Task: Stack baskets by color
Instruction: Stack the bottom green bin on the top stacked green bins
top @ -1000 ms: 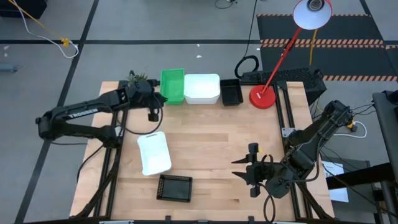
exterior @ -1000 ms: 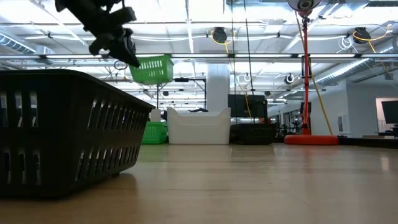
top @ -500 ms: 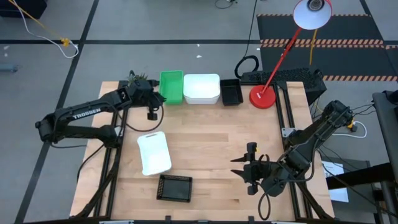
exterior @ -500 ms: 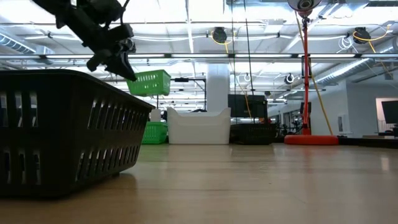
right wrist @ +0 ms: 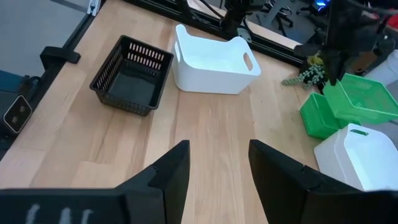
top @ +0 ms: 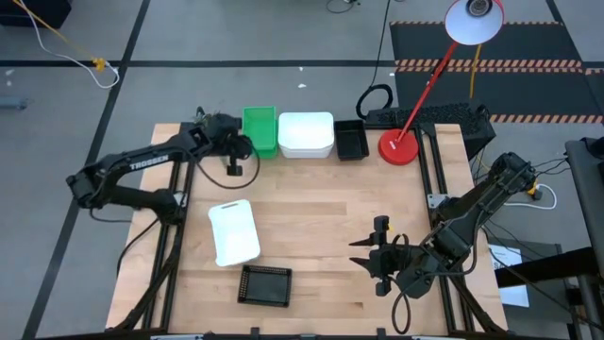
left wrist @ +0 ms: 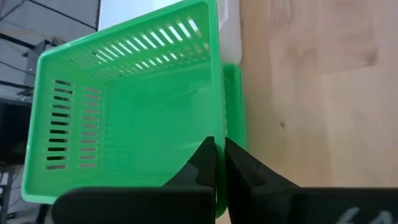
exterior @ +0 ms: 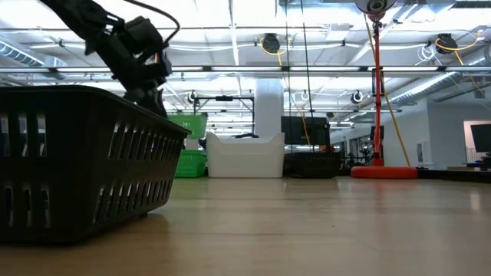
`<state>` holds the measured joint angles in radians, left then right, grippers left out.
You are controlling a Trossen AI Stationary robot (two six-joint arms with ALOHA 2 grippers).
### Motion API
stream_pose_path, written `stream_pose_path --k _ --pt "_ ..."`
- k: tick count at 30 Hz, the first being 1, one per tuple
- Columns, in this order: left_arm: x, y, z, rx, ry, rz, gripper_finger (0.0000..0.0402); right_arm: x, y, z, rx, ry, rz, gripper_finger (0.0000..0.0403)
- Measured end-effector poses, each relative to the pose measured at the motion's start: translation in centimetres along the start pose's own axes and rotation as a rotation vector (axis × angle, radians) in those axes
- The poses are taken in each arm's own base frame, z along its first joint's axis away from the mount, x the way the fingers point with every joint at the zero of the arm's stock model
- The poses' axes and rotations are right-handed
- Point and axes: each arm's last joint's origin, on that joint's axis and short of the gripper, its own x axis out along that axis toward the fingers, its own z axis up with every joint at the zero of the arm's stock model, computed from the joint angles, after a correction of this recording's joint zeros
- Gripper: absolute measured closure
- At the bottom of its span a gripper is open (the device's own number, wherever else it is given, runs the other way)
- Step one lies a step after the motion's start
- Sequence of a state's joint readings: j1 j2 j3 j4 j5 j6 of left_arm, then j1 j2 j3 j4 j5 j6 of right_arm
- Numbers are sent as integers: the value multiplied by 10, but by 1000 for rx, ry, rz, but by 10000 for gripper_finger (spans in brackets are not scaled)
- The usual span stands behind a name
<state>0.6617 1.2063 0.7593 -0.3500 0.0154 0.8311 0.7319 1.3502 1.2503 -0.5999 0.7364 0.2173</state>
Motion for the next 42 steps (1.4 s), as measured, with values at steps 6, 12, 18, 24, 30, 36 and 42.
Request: stream_pose_path --k 6,12,18,24,30,36,42 --pt "12 5 -6 18 13 -14 391 0 0 0 -12 1 0 245" --pt "12 7 -9 4 -7 -36 385 0 0 0 -14 1 0 245" --pt "12 7 -9 3 -8 -38 390 0 0 0 -14 1 0 245" --pt "22 6 -12 -10 6 -69 385 0 0 1 -8 -5 2 245" --pt "34 5 -17 -19 47 -93 380 0 0 1 -9 -5 2 245" --pt "35 5 -19 -40 56 -94 379 0 0 1 -16 -5 2 245" --pt "35 6 -19 -42 81 -71 336 0 0 1 -16 -5 2 245"
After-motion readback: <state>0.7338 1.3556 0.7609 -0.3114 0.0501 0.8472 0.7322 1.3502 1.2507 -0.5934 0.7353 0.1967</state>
